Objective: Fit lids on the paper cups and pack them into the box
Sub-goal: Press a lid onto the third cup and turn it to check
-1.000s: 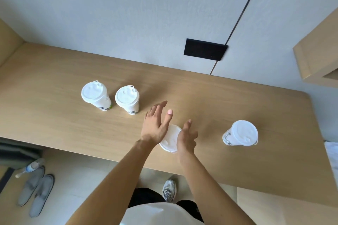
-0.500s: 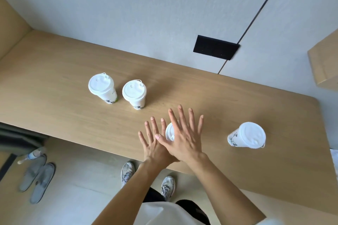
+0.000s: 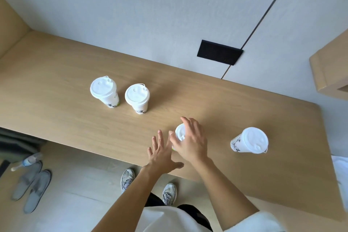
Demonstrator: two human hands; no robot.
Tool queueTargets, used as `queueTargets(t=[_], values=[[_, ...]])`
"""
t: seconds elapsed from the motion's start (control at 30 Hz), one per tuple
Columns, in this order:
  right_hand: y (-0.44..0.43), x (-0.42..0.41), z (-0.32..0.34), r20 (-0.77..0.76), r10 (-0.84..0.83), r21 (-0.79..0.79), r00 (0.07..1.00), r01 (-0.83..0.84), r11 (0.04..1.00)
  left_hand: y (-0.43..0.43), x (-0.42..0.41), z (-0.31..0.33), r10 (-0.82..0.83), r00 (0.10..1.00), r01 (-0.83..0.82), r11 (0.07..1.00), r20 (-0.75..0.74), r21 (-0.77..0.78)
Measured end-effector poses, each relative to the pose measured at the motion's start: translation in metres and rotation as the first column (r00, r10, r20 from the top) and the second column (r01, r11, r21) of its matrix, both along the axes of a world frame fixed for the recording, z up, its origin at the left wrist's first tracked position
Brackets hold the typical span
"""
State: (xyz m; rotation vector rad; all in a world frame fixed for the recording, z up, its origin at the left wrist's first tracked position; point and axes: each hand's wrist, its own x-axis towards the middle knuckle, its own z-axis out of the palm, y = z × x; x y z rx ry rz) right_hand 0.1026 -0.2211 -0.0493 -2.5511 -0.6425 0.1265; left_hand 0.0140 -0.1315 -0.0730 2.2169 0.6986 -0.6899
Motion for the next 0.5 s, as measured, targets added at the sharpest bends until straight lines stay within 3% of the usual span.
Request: queueTargets(t=[0.07, 0.13, 0.2, 0.27, 0.37, 0.5], values=[[-0.011, 0.017, 0.013, -0.300, -0.268, 0.097, 0.916, 0.309, 0.946, 0.000, -0.002, -0.003, 0.045, 0.998, -0.037, 0.989, 0.049, -0.143], [-0.028, 0.032, 0.021, -0.615, -0.427, 0.056, 0.663, 0.576, 0.815, -0.001, -0.003, 0.007, 0.169, 0.977, -0.126, 0.949, 0.126, -0.290], [-0.044, 0.039, 0.026, -0.801, -0.399, 0.041, 0.446, 0.706, 0.707, 0.001, -0.003, 0.024, 0.300, 0.938, -0.217, 0.900, 0.176, -0.378], [-0.057, 0.037, 0.032, -0.908, -0.300, 0.037, 0.292, 0.769, 0.638, 0.003, -0.002, 0.043, 0.422, 0.890, -0.311, 0.838, 0.172, -0.448], [-0.070, 0.024, 0.041, -0.973, -0.155, 0.039, 0.169, 0.790, 0.612, 0.009, -0.006, 0.073, 0.551, 0.821, -0.389, 0.732, 0.150, -0.559], [-0.077, 0.004, 0.056, -0.986, -0.072, 0.076, 0.149, 0.796, 0.601, 0.012, -0.019, 0.103, 0.592, 0.788, -0.396, 0.698, 0.170, -0.596]])
